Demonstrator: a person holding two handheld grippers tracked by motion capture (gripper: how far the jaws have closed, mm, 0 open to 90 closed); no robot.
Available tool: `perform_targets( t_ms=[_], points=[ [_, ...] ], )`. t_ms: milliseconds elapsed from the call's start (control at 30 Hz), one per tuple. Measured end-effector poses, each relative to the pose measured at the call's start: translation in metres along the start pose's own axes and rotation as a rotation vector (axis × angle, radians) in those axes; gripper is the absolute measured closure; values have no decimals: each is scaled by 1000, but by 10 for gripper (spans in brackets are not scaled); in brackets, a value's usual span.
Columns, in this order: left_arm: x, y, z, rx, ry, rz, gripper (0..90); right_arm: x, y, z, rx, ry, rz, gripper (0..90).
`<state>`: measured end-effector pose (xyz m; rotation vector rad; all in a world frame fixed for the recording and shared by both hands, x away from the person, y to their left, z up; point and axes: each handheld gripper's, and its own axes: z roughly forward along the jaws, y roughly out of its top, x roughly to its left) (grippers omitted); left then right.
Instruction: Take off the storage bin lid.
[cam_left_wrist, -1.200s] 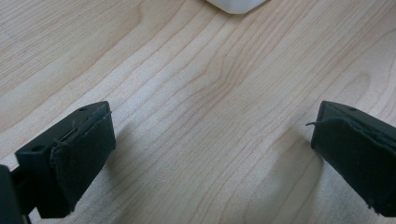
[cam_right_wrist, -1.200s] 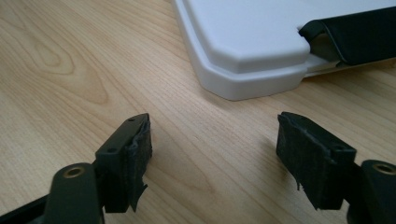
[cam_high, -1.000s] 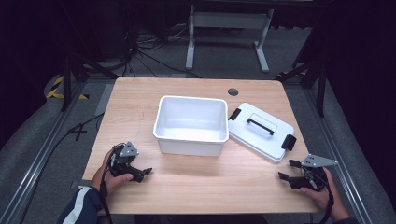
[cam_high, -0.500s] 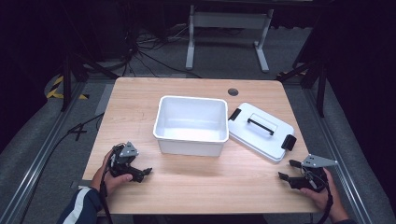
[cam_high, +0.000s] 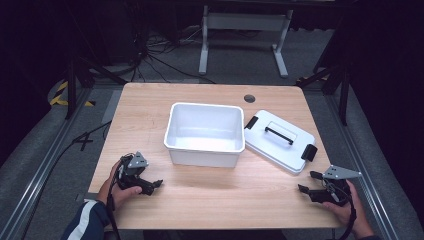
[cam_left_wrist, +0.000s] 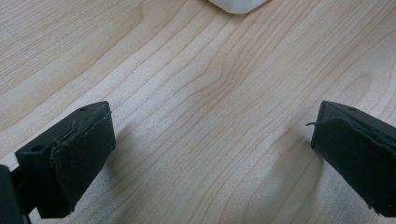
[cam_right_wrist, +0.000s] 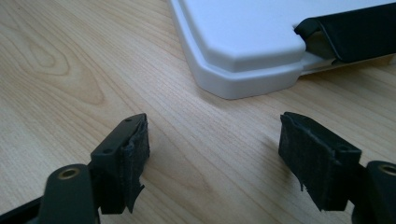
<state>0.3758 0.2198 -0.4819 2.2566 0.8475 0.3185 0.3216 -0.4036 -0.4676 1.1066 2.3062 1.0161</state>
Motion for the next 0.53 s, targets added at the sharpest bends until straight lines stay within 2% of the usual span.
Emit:
perform_targets(
  t_ms=[533],
  points=[
    [0,0,0,2,-4,-4,2,0,0,0,2,-11,6,229]
  ],
)
